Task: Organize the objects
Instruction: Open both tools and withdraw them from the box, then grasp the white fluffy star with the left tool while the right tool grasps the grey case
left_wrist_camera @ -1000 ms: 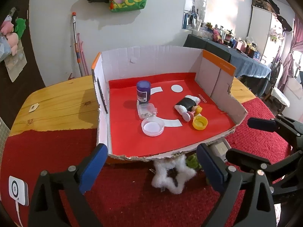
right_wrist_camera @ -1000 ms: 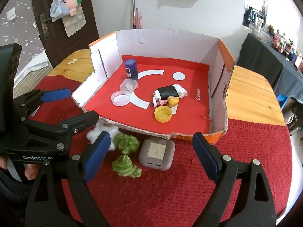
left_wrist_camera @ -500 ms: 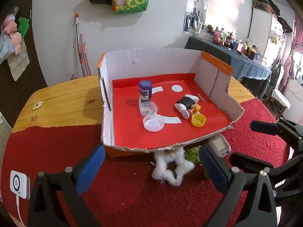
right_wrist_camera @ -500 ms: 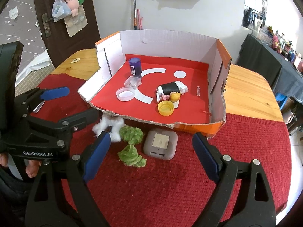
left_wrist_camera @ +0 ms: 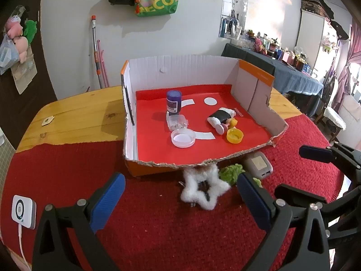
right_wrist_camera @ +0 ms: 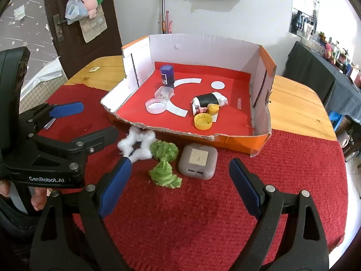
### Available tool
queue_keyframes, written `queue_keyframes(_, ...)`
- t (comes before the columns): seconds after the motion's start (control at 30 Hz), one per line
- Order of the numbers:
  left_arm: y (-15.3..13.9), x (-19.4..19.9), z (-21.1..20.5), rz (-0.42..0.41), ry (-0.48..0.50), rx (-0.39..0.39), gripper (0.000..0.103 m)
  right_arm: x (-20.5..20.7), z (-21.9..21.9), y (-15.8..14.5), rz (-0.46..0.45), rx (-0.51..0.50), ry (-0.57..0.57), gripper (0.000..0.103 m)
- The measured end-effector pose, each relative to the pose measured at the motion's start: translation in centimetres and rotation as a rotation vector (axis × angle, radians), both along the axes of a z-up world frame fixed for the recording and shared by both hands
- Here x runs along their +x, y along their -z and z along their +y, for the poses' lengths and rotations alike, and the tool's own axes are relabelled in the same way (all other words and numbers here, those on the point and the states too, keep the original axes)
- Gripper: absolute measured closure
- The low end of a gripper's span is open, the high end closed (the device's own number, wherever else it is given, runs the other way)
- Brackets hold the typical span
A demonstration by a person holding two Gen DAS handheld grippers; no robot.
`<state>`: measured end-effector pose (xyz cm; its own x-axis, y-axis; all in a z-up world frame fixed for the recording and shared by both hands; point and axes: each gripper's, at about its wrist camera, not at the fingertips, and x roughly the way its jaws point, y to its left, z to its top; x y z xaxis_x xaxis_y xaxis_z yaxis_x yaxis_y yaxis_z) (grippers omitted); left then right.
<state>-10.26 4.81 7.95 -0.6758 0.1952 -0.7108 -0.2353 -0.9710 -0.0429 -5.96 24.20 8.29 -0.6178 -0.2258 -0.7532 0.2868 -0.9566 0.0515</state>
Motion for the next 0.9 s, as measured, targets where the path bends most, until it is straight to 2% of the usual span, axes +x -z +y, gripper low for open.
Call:
queue_keyframes(0.77, 2.6, 1.4, 0.2, -0.04, 0.0, -0.01, 0.002, 1.6, 0.2, 2.2, -0.028, -0.009, -0.007, 0.015)
queue_keyframes(0.83, 2.8, 1.3, 0.2, -0.046, 0.005, -0.008, 0.005, 1.6, 0.4, 2.4, -0.03, -0.012, -0.001, 0.02)
queue_keyframes(0.9, 3.0, 1.2, 0.3, -0.052, 0.014, -0.009, 0.009, 1.3, 0.6, 2.6, -0.037, -0.02, 0.005, 0.031)
